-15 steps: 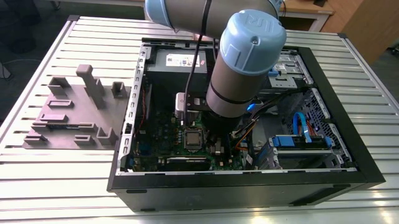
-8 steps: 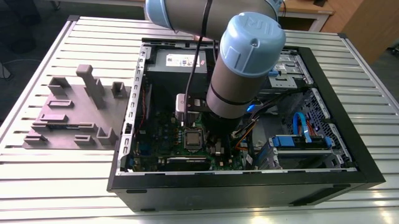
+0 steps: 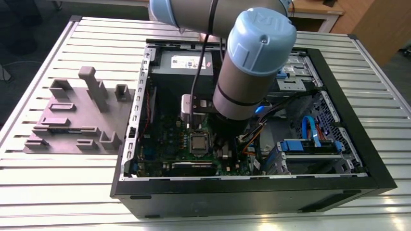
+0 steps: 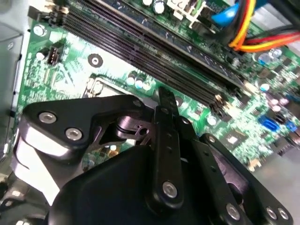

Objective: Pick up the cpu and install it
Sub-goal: 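Install the first cpu locking lever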

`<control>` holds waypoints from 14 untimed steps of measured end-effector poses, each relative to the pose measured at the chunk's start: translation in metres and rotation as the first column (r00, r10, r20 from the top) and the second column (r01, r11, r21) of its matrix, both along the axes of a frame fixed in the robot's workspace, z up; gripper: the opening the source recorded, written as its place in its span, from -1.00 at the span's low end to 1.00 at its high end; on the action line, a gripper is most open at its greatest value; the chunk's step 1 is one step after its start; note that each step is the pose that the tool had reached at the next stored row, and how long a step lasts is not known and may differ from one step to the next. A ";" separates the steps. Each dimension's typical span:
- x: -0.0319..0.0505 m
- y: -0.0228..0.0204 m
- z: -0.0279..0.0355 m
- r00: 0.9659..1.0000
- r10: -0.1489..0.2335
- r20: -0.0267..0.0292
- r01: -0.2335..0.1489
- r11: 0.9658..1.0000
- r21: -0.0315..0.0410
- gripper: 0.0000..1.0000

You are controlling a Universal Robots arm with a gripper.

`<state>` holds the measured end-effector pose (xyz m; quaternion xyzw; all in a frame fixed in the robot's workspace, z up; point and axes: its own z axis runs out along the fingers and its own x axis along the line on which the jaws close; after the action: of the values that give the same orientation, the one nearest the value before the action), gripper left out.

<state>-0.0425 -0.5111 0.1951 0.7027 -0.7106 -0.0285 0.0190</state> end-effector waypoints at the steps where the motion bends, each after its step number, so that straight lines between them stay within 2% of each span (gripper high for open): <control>1: 0.0000 -0.0001 0.0025 1.000 0.000 0.000 0.000 1.000 0.000 -0.79; 4: 0.0000 -0.0001 0.0103 1.000 0.000 0.000 0.000 1.000 0.000 -0.79; 6: 0.0000 -0.0001 0.0223 1.000 0.000 -0.001 0.000 1.000 0.001 -0.79; 7: 0.0000 -0.0001 0.0248 1.000 0.000 -0.001 0.000 1.000 0.001 -0.79; 14: 0.0000 -0.0001 0.0255 1.000 0.000 -0.001 0.000 1.000 0.001 -0.79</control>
<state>-0.0425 -0.5111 0.2206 0.7027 -0.7106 -0.0292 0.0189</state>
